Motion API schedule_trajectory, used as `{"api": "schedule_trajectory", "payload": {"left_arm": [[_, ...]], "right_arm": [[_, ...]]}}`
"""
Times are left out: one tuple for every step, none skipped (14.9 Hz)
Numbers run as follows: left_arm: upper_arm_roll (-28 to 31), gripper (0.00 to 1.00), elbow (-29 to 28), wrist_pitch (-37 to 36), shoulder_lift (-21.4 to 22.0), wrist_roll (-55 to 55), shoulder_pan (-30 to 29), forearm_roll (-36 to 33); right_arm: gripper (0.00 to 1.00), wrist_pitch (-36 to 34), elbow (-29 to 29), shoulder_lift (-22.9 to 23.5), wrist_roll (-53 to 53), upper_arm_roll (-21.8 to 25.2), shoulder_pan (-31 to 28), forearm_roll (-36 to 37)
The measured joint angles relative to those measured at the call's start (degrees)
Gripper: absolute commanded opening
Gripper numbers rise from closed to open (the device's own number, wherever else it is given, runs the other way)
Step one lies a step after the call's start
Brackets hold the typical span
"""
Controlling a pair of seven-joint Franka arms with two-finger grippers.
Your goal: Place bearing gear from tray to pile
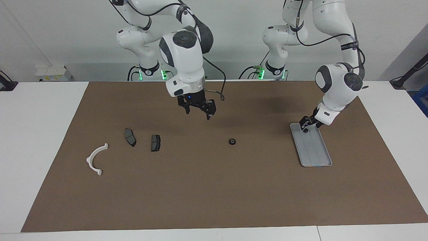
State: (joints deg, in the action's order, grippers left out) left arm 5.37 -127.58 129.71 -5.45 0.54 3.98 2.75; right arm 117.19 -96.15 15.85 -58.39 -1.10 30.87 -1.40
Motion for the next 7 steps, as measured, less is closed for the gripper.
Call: {"api": "schedule_trajectory", "payload": {"left_arm": [[-0.23,0.73,-0.88,1.19,0.00,0.00,0.01,0.00],[-0.40,0.70,-1.36,1.71,0.00,0.00,0.02,0.00],[-0.47,0.69,-1.60,1.95,0.00,0.01,0.03,0.00],[-0.48,0.67,-1.80,2.01,0.01,0.00,0.03,0.00],[-0.48,0.65,-2.12,2.14,0.01,0.00,0.02,0.00],[-0.48,0.63,-2.61,2.62,0.01,0.00,0.03,0.00],[-0.49,0.63,-3.25,3.57,0.00,0.00,0.03,0.00]], "right_arm": [[1.00,0.56,1.97,3.15,-2.25,0.02,1.43,0.00],[1.00,0.55,4.36,6.40,-3.94,0.07,2.74,0.01],[1.00,0.55,7.10,9.89,-5.54,0.17,4.16,0.23],[1.00,0.55,10.09,13.44,-7.17,0.23,5.56,0.64],[1.00,0.55,13.10,16.81,-8.55,0.27,6.64,1.05],[1.00,0.55,15.87,19.85,-9.25,0.32,7.32,1.32],[1.00,0.55,18.17,22.33,-9.40,0.40,7.72,1.62]]}}
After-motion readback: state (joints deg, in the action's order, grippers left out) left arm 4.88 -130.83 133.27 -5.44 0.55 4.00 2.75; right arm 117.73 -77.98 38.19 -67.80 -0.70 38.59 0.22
